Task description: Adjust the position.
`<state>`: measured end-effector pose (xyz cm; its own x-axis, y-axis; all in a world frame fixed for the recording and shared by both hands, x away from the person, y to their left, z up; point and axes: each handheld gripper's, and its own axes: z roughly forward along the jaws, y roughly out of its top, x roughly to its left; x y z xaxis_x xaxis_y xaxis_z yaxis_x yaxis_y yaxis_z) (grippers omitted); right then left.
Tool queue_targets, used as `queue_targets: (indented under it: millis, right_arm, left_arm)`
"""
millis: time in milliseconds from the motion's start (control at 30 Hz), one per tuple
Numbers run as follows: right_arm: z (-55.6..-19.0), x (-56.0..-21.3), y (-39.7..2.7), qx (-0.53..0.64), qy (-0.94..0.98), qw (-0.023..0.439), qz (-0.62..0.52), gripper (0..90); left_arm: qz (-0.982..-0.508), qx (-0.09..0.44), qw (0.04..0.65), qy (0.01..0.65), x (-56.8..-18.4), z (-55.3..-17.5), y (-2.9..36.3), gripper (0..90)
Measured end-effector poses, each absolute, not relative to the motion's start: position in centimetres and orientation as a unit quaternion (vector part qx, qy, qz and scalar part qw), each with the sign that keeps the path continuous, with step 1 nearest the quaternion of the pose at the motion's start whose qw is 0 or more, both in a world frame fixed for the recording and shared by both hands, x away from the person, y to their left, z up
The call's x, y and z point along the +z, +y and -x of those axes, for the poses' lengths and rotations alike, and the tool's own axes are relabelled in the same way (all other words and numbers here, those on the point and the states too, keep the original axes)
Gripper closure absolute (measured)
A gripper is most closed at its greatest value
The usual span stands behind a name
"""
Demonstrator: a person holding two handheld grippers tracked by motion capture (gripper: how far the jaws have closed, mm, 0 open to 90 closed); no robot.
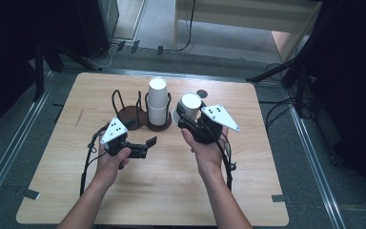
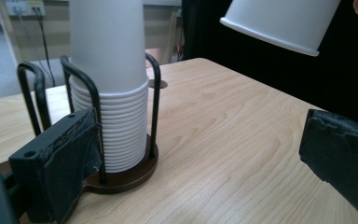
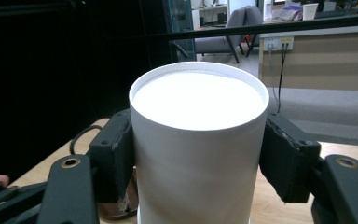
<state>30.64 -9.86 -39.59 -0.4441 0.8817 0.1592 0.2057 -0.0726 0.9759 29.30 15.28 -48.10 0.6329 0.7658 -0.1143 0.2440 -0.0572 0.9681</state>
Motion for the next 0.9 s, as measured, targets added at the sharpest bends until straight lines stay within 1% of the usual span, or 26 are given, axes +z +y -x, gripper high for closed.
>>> queue_targets:
  millis: [167,300,533,767,900]
  right_arm:
    - [-30.0,-40.3,-9.1,0.588,0.616,0.278,-0.444,33.4]
    - [-29.4,-40.5,-8.8,0.594,0.615,0.269,-0.444,33.4]
    - [-29.0,-40.7,-9.1,0.608,0.602,0.246,-0.455,33.6]
    - [-28.8,-40.8,-9.1,0.612,0.599,0.239,-0.458,33.7]
    - [-28.5,-41.1,-9.2,0.622,0.588,0.222,-0.467,33.7]
  left_arm:
    - [-0.686,0.224,0.591,0.362,-48.1,-29.4,14.9,0.0]
    - [-0.692,0.220,0.587,0.358,-48.3,-29.4,14.3,0.0]
    - [-0.695,0.217,0.594,0.343,-48.3,-29.3,13.0,0.0]
    - [-0.695,0.217,0.603,0.325,-48.2,-29.1,12.0,0.0]
    - [-0.694,0.225,0.607,0.315,-48.2,-29.1,11.3,0.0]
